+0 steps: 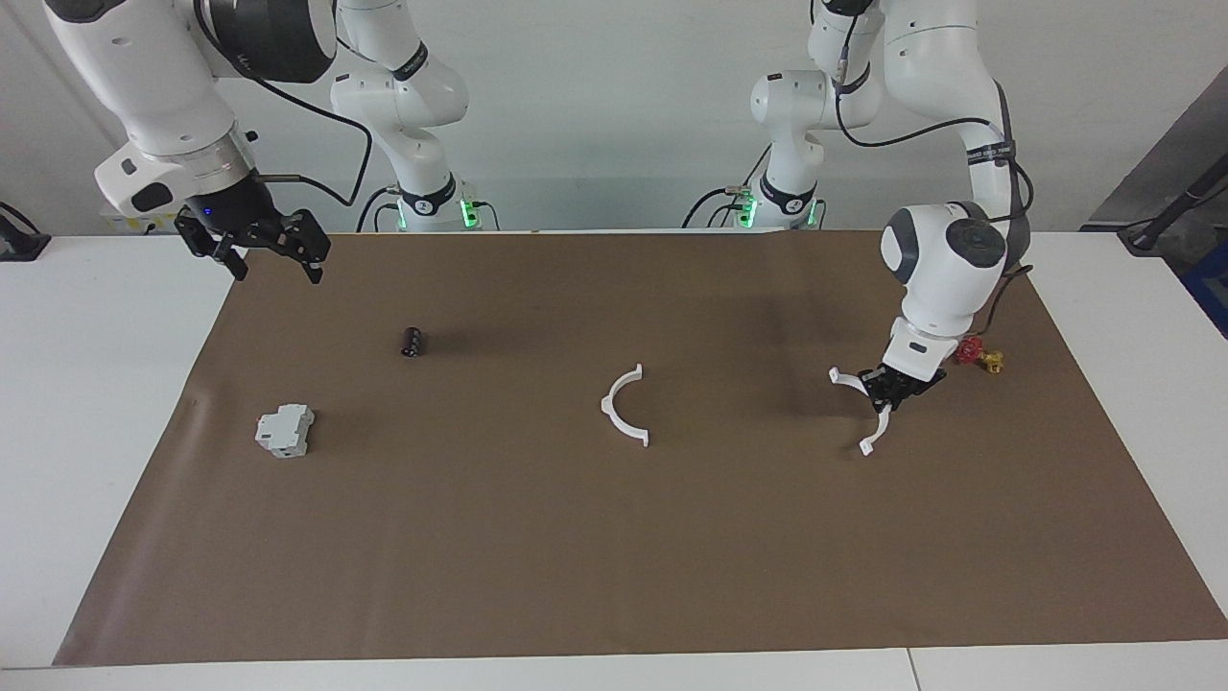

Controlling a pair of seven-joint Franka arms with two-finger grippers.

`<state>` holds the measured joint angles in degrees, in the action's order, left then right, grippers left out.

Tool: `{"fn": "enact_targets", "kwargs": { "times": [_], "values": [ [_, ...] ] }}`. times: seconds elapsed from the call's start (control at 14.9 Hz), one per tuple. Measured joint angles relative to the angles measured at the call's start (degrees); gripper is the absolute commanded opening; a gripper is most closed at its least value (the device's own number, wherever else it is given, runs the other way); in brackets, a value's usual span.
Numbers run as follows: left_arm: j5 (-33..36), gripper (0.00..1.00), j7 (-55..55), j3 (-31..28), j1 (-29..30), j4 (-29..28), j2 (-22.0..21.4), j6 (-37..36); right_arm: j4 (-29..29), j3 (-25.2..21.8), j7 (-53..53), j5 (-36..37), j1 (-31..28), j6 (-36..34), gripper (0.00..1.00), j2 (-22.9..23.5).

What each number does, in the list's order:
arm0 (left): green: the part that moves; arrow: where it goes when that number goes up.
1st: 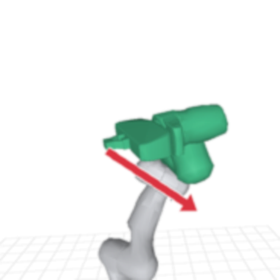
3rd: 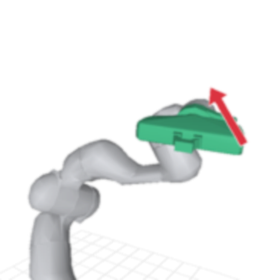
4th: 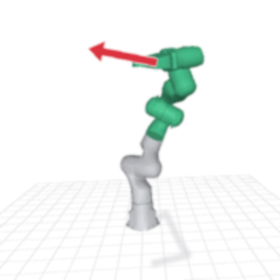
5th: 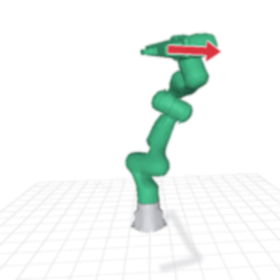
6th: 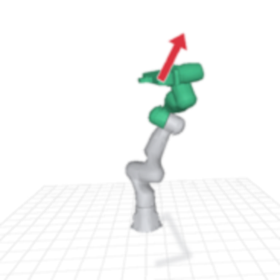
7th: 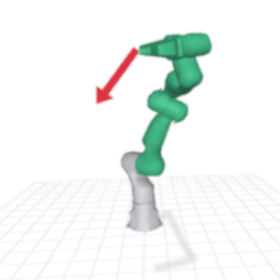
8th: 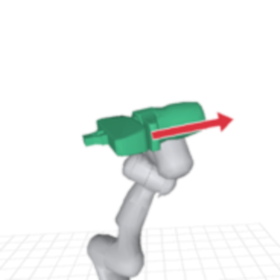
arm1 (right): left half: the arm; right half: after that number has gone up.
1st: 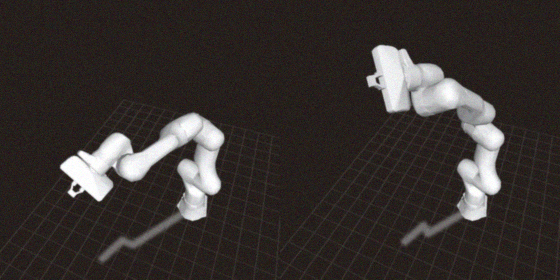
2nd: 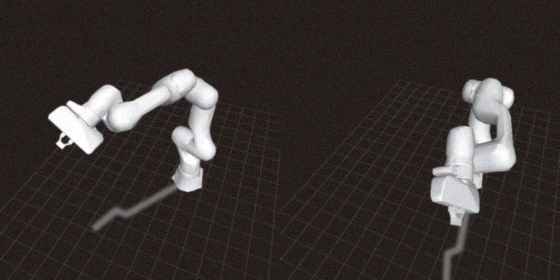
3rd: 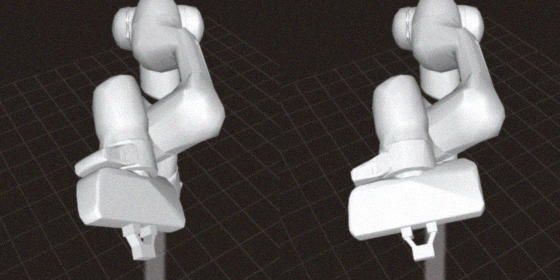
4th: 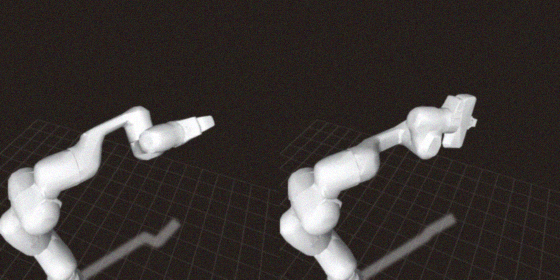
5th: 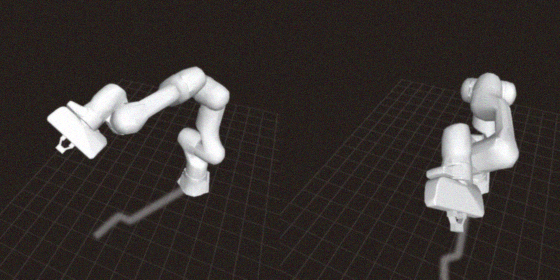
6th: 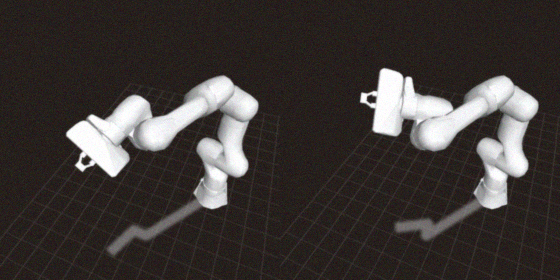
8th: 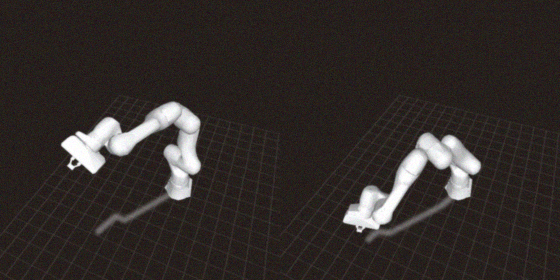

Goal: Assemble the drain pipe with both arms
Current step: 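Lift the half-ring and carry it toward the centered half-ring, then lower the held half-ring against the ends of the centered half-ring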

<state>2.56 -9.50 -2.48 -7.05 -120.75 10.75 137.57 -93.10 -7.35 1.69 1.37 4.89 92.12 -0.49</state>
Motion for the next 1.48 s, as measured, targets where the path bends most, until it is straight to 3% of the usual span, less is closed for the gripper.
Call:
{"fn": "enact_targets", "kwargs": {
  "times": [0.81, 1.01, 1.28, 1.48],
  "values": [
    [0.0, 0.0, -17.2, 0.4, -16.8, 0.0, 0.0, 2.1, 0.0, -0.2, 0.0, 0.0, -0.1, 0.0, 1.0, 0.0],
    [-0.9, 0.0, -19.1, 0.4, -18.7, 0.0, 0.1, 3.6, 0.0, -0.3, 0.0, 0.0, -0.1, 0.0, 1.0, 0.0],
    [-2.6, 0.0, -20.2, 0.4, -20.9, 0.1, 3.4, 7.5, 0.0, -0.3, 0.0, 0.0, -0.1, 0.0, 1.0, 0.0],
    [-2.7, 0.0, -21.0, 0.4, -22.0, 3.3, 5.5, 5.5, 0.0, -0.3, 0.0, 0.0, -0.1, 0.0, 1.0, 0.0]
  ]
}}
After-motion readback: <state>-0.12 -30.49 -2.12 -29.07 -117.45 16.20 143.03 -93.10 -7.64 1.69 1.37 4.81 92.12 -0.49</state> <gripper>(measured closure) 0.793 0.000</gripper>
